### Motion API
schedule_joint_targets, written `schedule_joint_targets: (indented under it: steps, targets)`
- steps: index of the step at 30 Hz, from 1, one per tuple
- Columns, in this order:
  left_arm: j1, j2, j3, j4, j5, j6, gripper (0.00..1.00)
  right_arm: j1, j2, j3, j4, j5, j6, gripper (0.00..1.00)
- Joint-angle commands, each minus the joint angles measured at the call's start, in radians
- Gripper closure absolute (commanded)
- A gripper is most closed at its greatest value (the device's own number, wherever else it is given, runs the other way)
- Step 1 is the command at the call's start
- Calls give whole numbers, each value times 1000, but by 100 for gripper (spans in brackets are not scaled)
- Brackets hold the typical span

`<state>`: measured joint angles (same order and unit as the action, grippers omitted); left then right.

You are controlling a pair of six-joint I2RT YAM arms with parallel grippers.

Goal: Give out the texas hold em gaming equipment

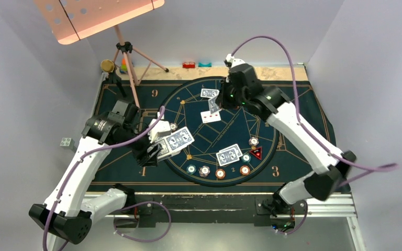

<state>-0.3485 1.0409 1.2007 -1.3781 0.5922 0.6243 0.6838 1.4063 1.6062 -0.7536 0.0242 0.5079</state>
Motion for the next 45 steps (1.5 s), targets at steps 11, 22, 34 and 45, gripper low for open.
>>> schedule_joint_targets:
  steps: [11,22,34,45]
  targets:
    - [-3,-38,7,-12,42,25,100,28,520,199,-335,816,147,100]
    - [-3,-40,9,-16,41,19,100,77,882,450,-433,837,200,100]
    - [-3,-28,5,-6,43,16,100,96,911,439,-225,659,86,100]
    - [-3,-27,-3,-4,34,18,100,100,979,487,-187,557,68,59]
